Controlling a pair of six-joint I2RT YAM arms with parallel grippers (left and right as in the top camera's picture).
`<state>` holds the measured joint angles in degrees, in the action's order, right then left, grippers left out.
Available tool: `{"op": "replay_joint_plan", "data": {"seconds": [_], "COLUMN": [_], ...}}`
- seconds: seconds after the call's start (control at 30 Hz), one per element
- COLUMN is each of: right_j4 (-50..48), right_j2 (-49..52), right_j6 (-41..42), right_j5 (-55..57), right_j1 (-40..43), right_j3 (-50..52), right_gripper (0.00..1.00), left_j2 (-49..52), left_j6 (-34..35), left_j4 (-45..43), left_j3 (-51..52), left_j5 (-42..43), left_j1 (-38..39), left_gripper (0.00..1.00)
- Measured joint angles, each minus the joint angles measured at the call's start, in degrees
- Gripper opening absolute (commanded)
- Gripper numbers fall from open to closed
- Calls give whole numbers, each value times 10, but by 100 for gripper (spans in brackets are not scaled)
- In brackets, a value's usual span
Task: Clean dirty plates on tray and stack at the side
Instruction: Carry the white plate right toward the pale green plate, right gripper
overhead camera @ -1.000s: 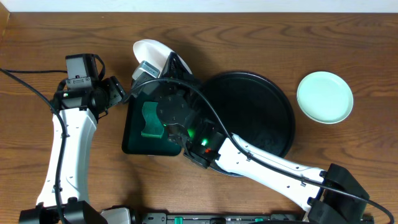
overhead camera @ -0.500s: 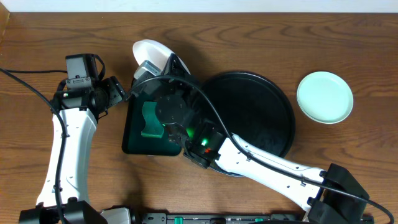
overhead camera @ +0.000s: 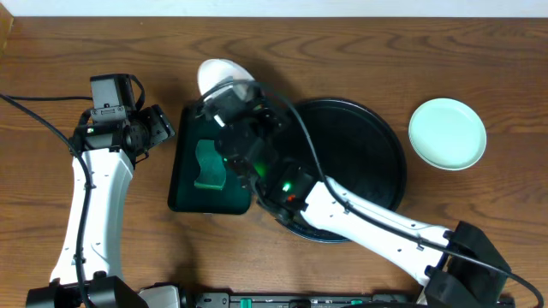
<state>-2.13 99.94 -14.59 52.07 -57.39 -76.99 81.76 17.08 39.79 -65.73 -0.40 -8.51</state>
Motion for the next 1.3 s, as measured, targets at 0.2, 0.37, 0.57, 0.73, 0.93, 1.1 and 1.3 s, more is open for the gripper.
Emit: {"op": "replay_joint_plan", "data": {"seconds": [0.2, 0.37, 0.57, 0.73, 0.93, 1.1, 1.3], "right_j4": [104, 144, 185, 231, 308, 378, 420], "right_j2": [0, 0, 0, 0, 0, 0, 0], "right_j6": [183, 283, 386, 455, 505, 520, 526], "right_j5": [-11, -94, -236, -332, -395, -426, -442], "right_j1": [29, 72, 146, 218, 314, 409, 493], "right_j3": [-1, -1, -1, -1, -1, -1, -1], "right_gripper": [1, 1, 1, 1, 1, 1, 2], "left_j2": [0, 0, 0, 0, 0, 0, 0], "left_j6": [0, 0, 0, 0, 0, 0, 0], "left_j4": [0, 0, 0, 0, 0, 0, 0], "left_j3": [0, 0, 0, 0, 0, 0, 0], "left_j5": [0, 0, 0, 0, 0, 0, 0], "left_j1": [0, 0, 0, 0, 0, 0, 0], "left_gripper": [80, 80, 79, 80, 80, 79, 79]}}
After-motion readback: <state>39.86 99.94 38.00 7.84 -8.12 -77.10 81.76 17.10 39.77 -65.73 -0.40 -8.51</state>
